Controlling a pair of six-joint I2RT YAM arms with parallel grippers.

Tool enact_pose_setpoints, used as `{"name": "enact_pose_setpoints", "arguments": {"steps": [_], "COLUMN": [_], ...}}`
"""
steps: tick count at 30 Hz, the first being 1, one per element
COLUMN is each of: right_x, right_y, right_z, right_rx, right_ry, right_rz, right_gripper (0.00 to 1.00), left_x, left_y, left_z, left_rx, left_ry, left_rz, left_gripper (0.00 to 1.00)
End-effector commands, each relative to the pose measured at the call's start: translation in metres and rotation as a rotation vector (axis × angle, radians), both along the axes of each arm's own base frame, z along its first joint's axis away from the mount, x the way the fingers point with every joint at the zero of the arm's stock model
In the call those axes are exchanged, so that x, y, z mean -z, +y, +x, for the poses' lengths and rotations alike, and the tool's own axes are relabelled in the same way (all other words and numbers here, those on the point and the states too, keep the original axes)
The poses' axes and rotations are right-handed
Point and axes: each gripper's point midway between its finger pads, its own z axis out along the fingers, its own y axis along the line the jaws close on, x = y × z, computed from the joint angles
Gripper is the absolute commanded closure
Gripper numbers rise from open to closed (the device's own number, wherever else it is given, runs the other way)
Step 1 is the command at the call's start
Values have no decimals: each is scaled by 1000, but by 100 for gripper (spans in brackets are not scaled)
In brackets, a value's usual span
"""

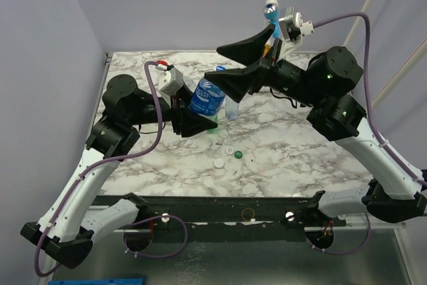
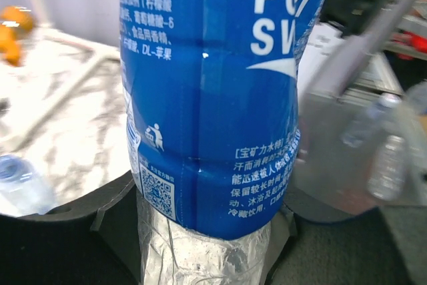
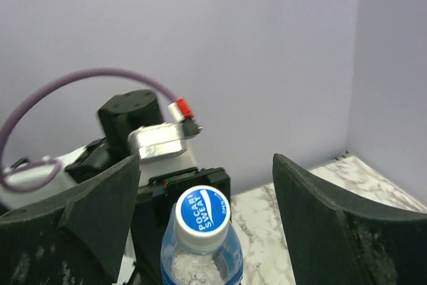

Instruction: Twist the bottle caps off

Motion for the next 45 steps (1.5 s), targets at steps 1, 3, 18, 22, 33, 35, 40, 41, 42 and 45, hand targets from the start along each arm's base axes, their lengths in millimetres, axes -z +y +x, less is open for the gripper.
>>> {"name": "enact_pose_setpoints", "arguments": {"steps": [1,3,18,22,33,35,40,41,42,45], "right_x": [17,25,22,21,26,30,36,37,38,38], "right_y": [0,2,6,8,17,10,3,3,4,5], "right_z": [50,64,61,55,-60,-90,-109,-108,-107,-98], "right_rx": [232,289,258,227,-365,-527,-639,-639,-630,-567], "right_ry": [158,207,219,206,-132,-183,-208,-214,-210,-198], "right_rz": [-59,-82,-35,-31,-98,-116,-141,-143,-148,-151], "right_gripper": [16,15,75,98,99,99,99,99,99,91], "left_x": [8,10,20,19,-5,-8,-10,-9,-9,-9], "left_y": [15,21,26,23,3,6,7,7,7,6], "left_z": [60,73,81,76,-37,-49,-52,-53,-53,-49], "left_rx": [-331,-405,-455,-424,196,260,272,273,273,254], "left_ry": [-122,-140,-140,-132,84,126,127,128,123,112], "left_rz": [43,57,79,71,6,12,11,12,11,8], "left_gripper": [100,100,100,100,100,100,100,100,100,100]}}
